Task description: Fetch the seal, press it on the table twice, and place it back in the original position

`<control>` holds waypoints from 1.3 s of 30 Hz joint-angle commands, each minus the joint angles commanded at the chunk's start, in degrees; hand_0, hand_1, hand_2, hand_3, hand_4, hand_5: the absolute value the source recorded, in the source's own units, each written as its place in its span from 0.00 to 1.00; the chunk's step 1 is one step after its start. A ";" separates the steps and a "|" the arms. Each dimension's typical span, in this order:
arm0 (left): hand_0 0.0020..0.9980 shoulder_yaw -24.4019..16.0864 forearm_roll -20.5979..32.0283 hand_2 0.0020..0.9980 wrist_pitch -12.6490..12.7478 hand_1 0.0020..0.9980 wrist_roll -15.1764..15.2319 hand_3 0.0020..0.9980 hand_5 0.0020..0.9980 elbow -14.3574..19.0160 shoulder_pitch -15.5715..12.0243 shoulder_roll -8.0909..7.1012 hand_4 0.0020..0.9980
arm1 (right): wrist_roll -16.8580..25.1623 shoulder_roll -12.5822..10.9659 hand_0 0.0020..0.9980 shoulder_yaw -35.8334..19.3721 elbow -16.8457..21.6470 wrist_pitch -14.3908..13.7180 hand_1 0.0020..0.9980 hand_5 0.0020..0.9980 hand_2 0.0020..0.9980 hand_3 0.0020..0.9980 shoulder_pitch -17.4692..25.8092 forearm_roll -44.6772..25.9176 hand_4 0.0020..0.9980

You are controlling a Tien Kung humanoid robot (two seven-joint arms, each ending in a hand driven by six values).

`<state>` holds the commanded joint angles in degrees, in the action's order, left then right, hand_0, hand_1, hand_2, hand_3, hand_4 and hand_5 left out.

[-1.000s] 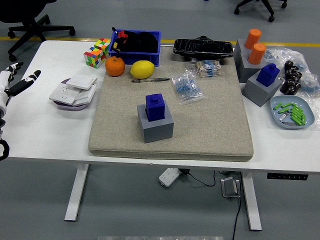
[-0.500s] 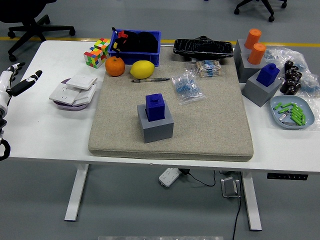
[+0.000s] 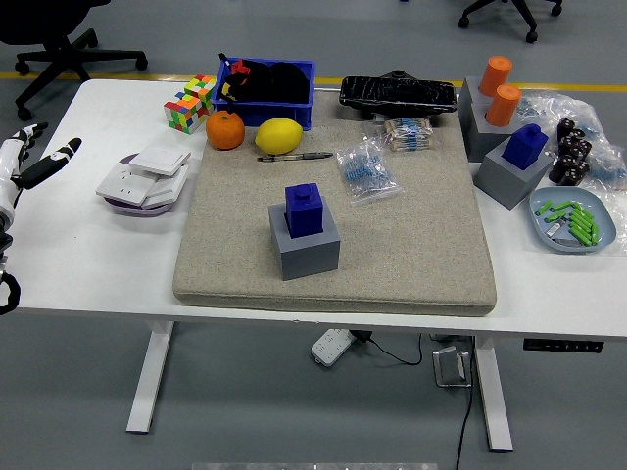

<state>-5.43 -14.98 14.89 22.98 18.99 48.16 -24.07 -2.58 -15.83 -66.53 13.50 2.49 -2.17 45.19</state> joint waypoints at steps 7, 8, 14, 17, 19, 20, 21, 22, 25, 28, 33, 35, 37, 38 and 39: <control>0.96 0.09 0.16 0.96 -0.02 0.98 -0.07 0.92 0.61 -0.07 -0.17 0.21 0.85 | 0.12 0.12 0.72 -1.46 0.15 -0.19 0.67 0.50 0.64 0.61 -0.05 0.74 0.71; 0.96 0.08 0.15 0.96 0.00 0.98 -0.05 0.92 0.61 -0.08 -0.14 0.27 0.85 | 0.10 0.13 0.72 -1.42 0.12 -0.14 0.67 0.50 0.64 0.61 0.01 0.74 0.71; 0.96 -0.14 -0.09 0.96 0.04 0.98 -0.09 0.92 0.61 0.02 0.07 0.53 0.84 | 0.11 0.22 0.72 -1.65 0.09 -0.15 0.67 0.50 0.64 0.61 0.10 0.92 0.71; 0.96 0.11 -0.12 0.96 -0.02 0.98 -0.30 0.92 0.61 0.07 0.23 0.65 0.84 | 0.16 0.17 0.72 -1.83 0.17 -0.24 0.67 0.50 0.64 0.61 -0.04 1.05 0.71; 0.96 -0.02 -0.26 0.96 -0.05 0.98 -0.41 0.92 0.61 0.13 0.31 0.78 0.84 | 0.15 0.16 0.72 -1.90 0.12 -0.25 0.67 0.50 0.64 0.61 -0.02 1.09 0.71; 0.96 -0.04 -0.28 0.96 -0.06 0.98 -0.44 0.92 0.61 0.13 0.35 0.82 0.84 | 0.14 0.16 0.72 -1.90 0.10 -0.24 0.67 0.50 0.64 0.61 -0.01 1.09 0.71; 0.96 -0.07 -0.27 0.96 -0.05 0.98 -0.46 0.92 0.61 0.12 0.43 0.87 0.84 | 0.11 0.15 0.72 -1.89 0.07 -0.22 0.67 0.50 0.64 0.61 -0.02 1.12 0.71; 0.96 -0.02 -0.19 0.96 -0.07 0.98 -0.48 0.92 0.61 0.09 0.51 0.92 0.84 | 0.11 0.15 0.72 -2.00 0.07 -0.23 0.67 0.50 0.64 0.61 -0.02 1.15 0.71; 0.96 0.33 0.27 0.96 -0.36 0.98 -0.57 0.92 0.61 -0.08 0.70 1.05 0.84 | 0.33 0.12 0.72 -2.26 0.12 -0.47 0.67 0.50 0.64 0.61 -0.09 1.14 0.71; 0.96 0.85 0.74 0.96 -0.79 0.98 -0.75 0.92 0.61 -0.33 0.79 1.16 0.84 | 0.45 0.10 0.72 -2.41 0.18 -0.64 0.66 0.50 0.64 0.61 -0.19 1.16 0.71; 0.96 0.81 0.61 0.96 -0.51 0.97 -0.93 0.92 0.60 -0.36 0.78 1.30 0.84 | 0.35 0.28 0.72 -2.41 0.08 -0.54 0.65 0.50 0.64 0.61 -0.15 1.20 0.71; 0.96 1.08 0.81 0.96 -0.71 0.97 -1.04 0.92 0.60 -0.47 0.62 1.37 0.84 | 0.40 0.27 0.72 -2.56 0.12 -0.64 0.65 0.50 0.64 0.61 -0.23 1.25 0.71; 0.96 1.23 0.88 0.96 -0.97 0.97 -1.03 0.92 0.60 -0.48 0.43 1.37 0.84 | 0.40 0.26 0.72 -2.54 0.12 -0.65 0.65 0.50 0.64 0.61 -0.34 1.23 0.71; 0.96 1.26 0.81 0.96 -0.95 0.97 -1.00 0.92 0.60 -0.43 0.34 1.37 0.84 | 0.41 0.27 0.72 -2.55 0.14 -0.63 0.64 0.50 0.64 0.61 -0.41 1.23 0.71; 0.96 1.17 0.73 0.96 -0.91 0.97 -0.96 0.92 0.60 -0.36 0.29 1.37 0.84 | 0.42 0.27 0.72 -2.59 0.14 -0.63 0.64 0.50 0.64 0.61 -0.44 1.26 0.71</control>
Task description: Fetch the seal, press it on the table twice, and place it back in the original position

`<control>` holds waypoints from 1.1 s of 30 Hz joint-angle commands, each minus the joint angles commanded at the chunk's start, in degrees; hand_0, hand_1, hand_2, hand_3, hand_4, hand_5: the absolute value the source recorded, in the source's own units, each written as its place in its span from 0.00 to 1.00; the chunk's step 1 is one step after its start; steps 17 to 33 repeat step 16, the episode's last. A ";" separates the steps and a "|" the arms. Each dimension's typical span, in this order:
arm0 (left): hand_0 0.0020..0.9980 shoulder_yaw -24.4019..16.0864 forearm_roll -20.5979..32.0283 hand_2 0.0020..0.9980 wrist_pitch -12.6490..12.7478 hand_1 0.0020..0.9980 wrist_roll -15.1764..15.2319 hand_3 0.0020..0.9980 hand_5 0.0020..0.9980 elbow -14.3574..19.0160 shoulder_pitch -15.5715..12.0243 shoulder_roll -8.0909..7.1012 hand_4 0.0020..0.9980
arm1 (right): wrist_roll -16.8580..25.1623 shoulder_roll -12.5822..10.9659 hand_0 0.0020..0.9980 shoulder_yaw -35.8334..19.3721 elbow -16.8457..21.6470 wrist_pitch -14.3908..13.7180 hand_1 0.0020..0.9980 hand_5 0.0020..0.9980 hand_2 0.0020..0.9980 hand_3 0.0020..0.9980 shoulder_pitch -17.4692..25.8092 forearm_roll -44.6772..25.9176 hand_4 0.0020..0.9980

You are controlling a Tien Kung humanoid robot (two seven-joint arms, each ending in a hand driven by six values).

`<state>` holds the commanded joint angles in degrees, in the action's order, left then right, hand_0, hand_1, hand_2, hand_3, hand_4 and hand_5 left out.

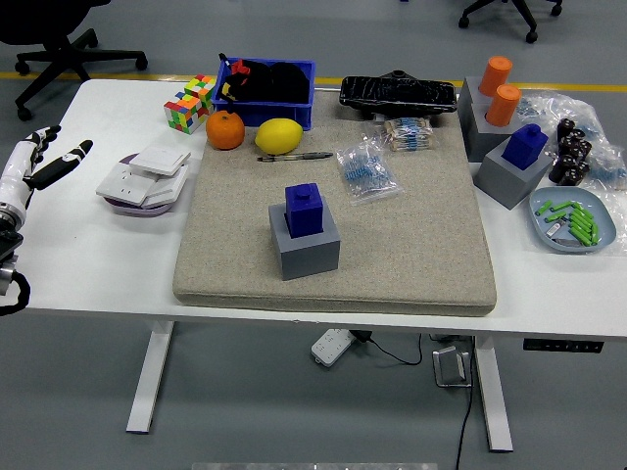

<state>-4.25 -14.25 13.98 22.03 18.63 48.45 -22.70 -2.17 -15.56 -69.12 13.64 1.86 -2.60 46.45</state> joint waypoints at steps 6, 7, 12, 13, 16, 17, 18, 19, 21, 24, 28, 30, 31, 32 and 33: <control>0.96 -0.45 -0.50 0.96 0.14 0.97 0.11 0.92 0.60 0.39 0.19 0.09 0.84 | -0.07 -0.32 0.72 -0.12 -0.12 0.01 0.63 0.51 0.64 0.61 -0.04 0.28 0.71; 0.96 -0.40 -0.47 0.96 0.14 0.97 0.10 0.92 0.60 0.39 0.25 0.08 0.84 | -0.08 -0.39 0.72 -0.12 -0.10 0.01 0.63 0.51 0.64 0.61 -0.05 0.31 0.71; 0.96 -0.07 -0.35 0.96 0.17 0.97 0.14 0.92 0.59 0.37 0.27 0.10 0.84 | -0.05 -0.40 0.72 -0.23 -0.11 -0.08 0.64 0.50 0.64 0.61 -0.05 0.28 0.71; 0.96 -0.03 -0.33 0.96 0.18 0.97 0.16 0.92 0.59 0.38 0.27 0.10 0.84 | -0.03 -0.37 0.72 -0.22 -0.09 -0.08 0.64 0.50 0.64 0.61 -0.05 0.26 0.71; 0.96 0.12 -0.34 0.96 0.18 0.97 0.15 0.92 0.59 0.39 0.31 0.12 0.84 | 0.03 -0.22 0.72 -0.15 -0.11 -0.07 0.64 0.50 0.64 0.61 -0.04 0.16 0.71; 0.96 0.12 -0.34 0.96 0.18 0.97 0.15 0.92 0.59 0.39 0.31 0.12 0.84 | 0.03 -0.22 0.72 -0.15 -0.11 -0.07 0.64 0.50 0.64 0.61 -0.04 0.16 0.71; 0.96 0.12 -0.34 0.96 0.18 0.97 0.15 0.92 0.59 0.39 0.31 0.12 0.84 | 0.03 -0.22 0.72 -0.15 -0.11 -0.07 0.64 0.50 0.64 0.61 -0.04 0.16 0.71; 0.96 0.12 -0.34 0.96 0.18 0.97 0.15 0.92 0.59 0.39 0.31 0.12 0.84 | 0.03 -0.22 0.72 -0.15 -0.11 -0.07 0.64 0.50 0.64 0.61 -0.04 0.16 0.71; 0.96 0.12 -0.34 0.96 0.18 0.97 0.15 0.92 0.59 0.39 0.31 0.12 0.84 | 0.03 -0.22 0.72 -0.15 -0.11 -0.07 0.64 0.50 0.64 0.61 -0.04 0.16 0.71; 0.96 0.12 -0.34 0.96 0.18 0.97 0.15 0.92 0.59 0.39 0.31 0.12 0.84 | 0.03 -0.22 0.72 -0.15 -0.11 -0.07 0.64 0.50 0.64 0.61 -0.04 0.16 0.71; 0.96 0.12 -0.34 0.96 0.18 0.97 0.15 0.92 0.59 0.39 0.31 0.12 0.84 | 0.03 -0.22 0.72 -0.15 -0.11 -0.07 0.64 0.50 0.64 0.61 -0.04 0.16 0.71; 0.96 0.12 -0.34 0.96 0.18 0.97 0.15 0.92 0.59 0.39 0.31 0.12 0.84 | 0.03 -0.22 0.72 -0.15 -0.11 -0.07 0.64 0.50 0.64 0.61 -0.04 0.16 0.71; 0.96 0.12 -0.34 0.96 0.18 0.97 0.15 0.92 0.59 0.39 0.31 0.12 0.84 | 0.03 -0.22 0.72 -0.15 -0.11 -0.07 0.64 0.50 0.64 0.61 -0.04 0.16 0.71; 0.96 0.12 -0.34 0.96 0.18 0.97 0.15 0.92 0.59 0.39 0.31 0.12 0.84 | 0.03 -0.22 0.72 -0.15 -0.11 -0.07 0.64 0.50 0.64 0.61 -0.04 0.16 0.71; 0.96 0.12 -0.34 0.96 0.18 0.97 0.15 0.92 0.59 0.39 0.31 0.12 0.84 | 0.03 -0.22 0.72 -0.15 -0.11 -0.07 0.64 0.50 0.64 0.61 -0.04 0.16 0.71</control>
